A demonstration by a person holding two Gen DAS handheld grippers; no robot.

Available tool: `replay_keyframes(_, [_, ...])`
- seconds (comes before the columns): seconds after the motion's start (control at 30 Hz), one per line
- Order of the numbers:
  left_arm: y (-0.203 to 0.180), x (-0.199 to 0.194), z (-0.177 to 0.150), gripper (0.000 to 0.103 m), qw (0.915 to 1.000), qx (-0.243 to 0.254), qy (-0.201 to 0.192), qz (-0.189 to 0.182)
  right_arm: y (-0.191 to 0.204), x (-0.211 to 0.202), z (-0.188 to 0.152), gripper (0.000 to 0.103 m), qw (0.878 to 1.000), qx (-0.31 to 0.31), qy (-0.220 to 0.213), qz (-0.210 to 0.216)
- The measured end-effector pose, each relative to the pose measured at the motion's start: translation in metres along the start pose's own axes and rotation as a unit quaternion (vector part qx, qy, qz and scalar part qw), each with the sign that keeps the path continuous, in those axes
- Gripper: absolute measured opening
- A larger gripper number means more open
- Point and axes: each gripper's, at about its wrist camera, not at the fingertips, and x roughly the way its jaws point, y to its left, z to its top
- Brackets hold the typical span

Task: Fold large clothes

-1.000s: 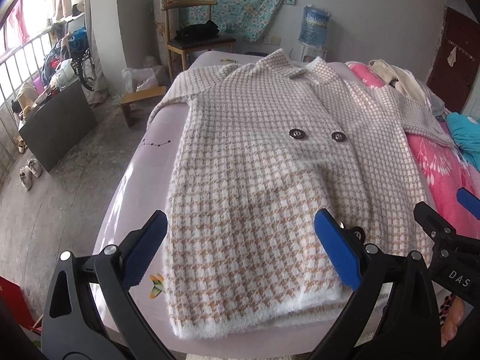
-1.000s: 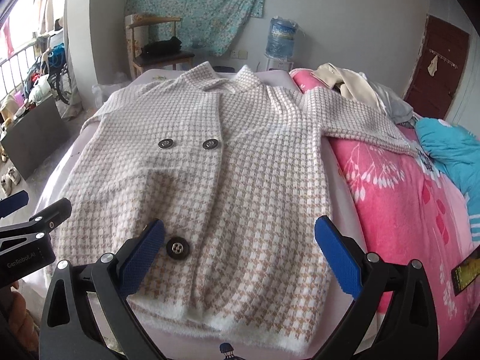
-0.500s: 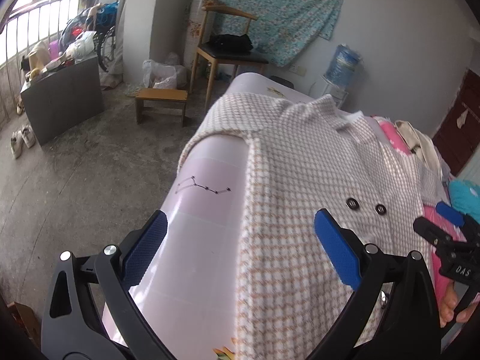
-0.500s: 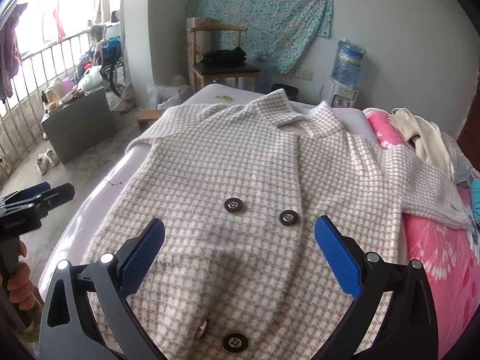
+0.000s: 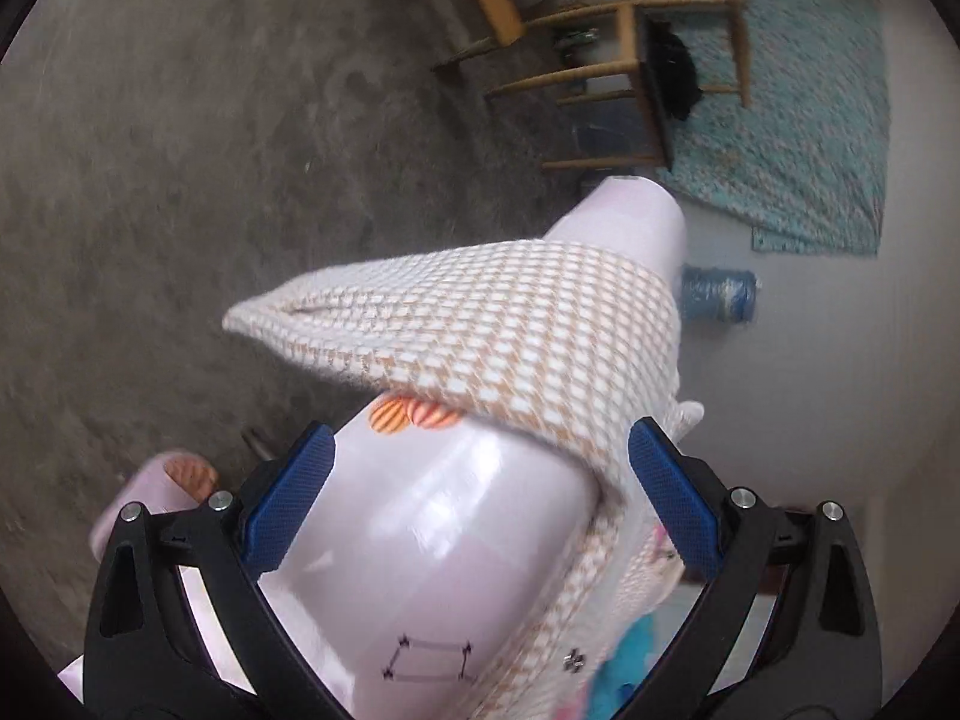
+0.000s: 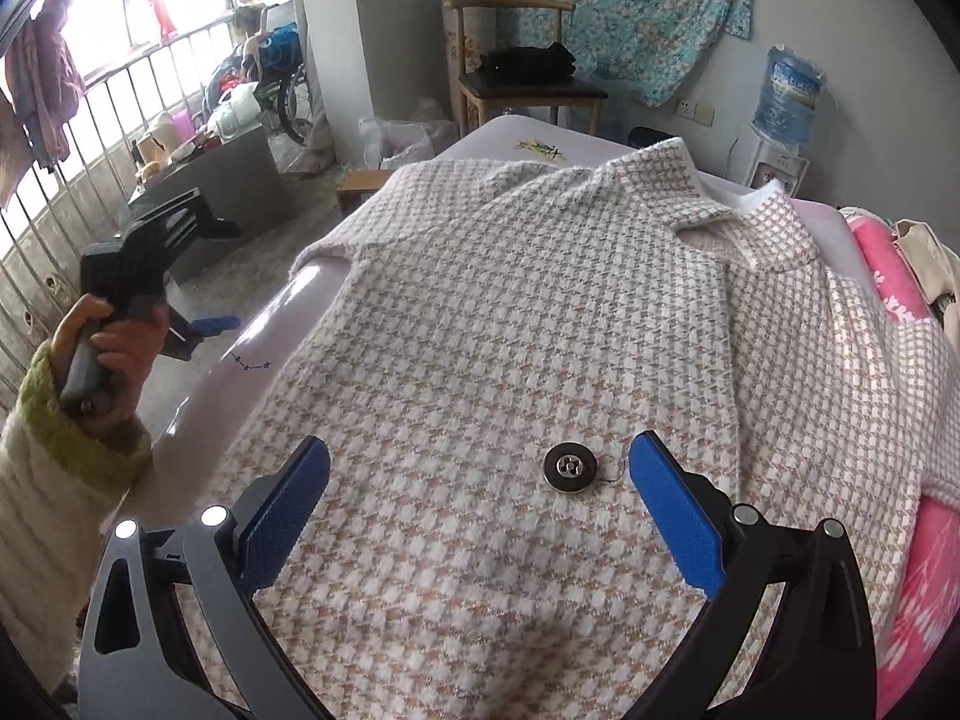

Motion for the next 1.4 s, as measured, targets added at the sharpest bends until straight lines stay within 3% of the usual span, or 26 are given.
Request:
replay_keyframes(0.13, [0.053,0.053,0.02,0.095,0.9854,-0.139,0.07,-0.069,-0.002,0.012,0.004,0.098,1.0,-0.001,0.008,-0.005])
replay_keyframes(0.33, [0.078,0.099,0.031,0.095,0.9726,-0.195,0.094,-0.086,-0.008,0.025,0.008,0.098,1.0,0.013,0.016,-0.008])
replay_keyframes(0.47, [0.082,0.106,0.046,0.093,0.9716,-0.218,0.072,-0.058,-0.01,0.025,0.008,0.098,1.0,0.02,0.017,-0.016])
replay_keyframes(0.6, [0.081,0.105,0.057,0.058,0.9695,-0.233,0.062,-0.042,-0.016,0.023,0.004,0.098,0.999,0.03,0.015,-0.028])
replay_keyframes(0.63, [0.081,0.101,0.058,0.052,0.971,-0.229,0.059,-0.036,-0.018,0.022,0.003,0.098,0.999,0.032,0.015,-0.03])
replay_keyframes(0.7, [0.077,0.095,0.061,0.026,0.9743,-0.22,0.045,-0.019,-0.021,0.02,0.001,0.098,0.999,0.037,0.016,-0.035])
replay_keyframes(0.77, [0.067,0.082,0.065,0.011,0.9816,-0.19,0.019,0.01,-0.024,0.016,0.001,0.098,0.998,0.041,0.013,-0.038])
replay_keyframes(0.87, [0.025,0.046,0.067,0.007,0.9928,-0.084,-0.057,0.064,-0.027,0.004,0.0,0.098,0.998,0.043,0.0,-0.043])
replay_keyframes(0.93, [-0.023,0.015,0.059,0.007,0.9868,0.015,-0.123,0.104,-0.03,-0.004,0.0,0.098,0.998,0.045,-0.008,-0.049])
replay_keyframes(1.0, [-0.081,-0.013,0.039,0.006,0.9665,0.122,-0.18,0.135,-0.036,-0.011,-0.002,0.098,0.997,0.052,-0.014,-0.054])
replay_keyframes(1.03, [-0.113,-0.025,0.023,0.006,0.9483,0.184,-0.21,0.151,-0.038,-0.015,-0.003,0.098,0.997,0.055,-0.017,-0.057])
replay_keyframes(1.07, [-0.147,-0.035,0.002,0.006,0.923,0.251,-0.239,0.167,-0.04,-0.019,-0.004,0.098,0.996,0.058,-0.02,-0.06])
replay_keyframes(1.13, [-0.209,-0.048,-0.057,0.005,0.8571,0.388,-0.286,0.182,-0.046,-0.028,-0.008,0.098,0.995,0.067,-0.028,-0.07])
replay_keyframes(1.2, [-0.253,-0.051,-0.123,0.005,0.7951,0.504,-0.294,0.166,-0.054,-0.036,-0.012,0.098,0.993,0.077,-0.034,-0.08])
replay_keyframes(1.23, [-0.268,-0.049,-0.153,0.005,0.7734,0.546,-0.283,0.154,-0.058,-0.039,-0.014,0.098,0.992,0.082,-0.035,-0.086])
replay_keyframes(1.27, [-0.279,-0.045,-0.182,0.005,0.7578,0.58,-0.264,0.14,-0.063,-0.044,-0.017,0.098,0.991,0.088,-0.037,-0.093])
replay_keyframes(1.37, [-0.285,-0.024,-0.248,0.005,0.738,0.641,-0.181,0.11,-0.078,-0.061,-0.027,0.098,0.987,0.104,-0.044,-0.117])
replay_keyframes(1.4, [-0.28,-0.016,-0.263,0.007,0.7349,0.651,-0.156,0.107,-0.083,-0.066,-0.03,0.098,0.985,0.109,-0.046,-0.124])
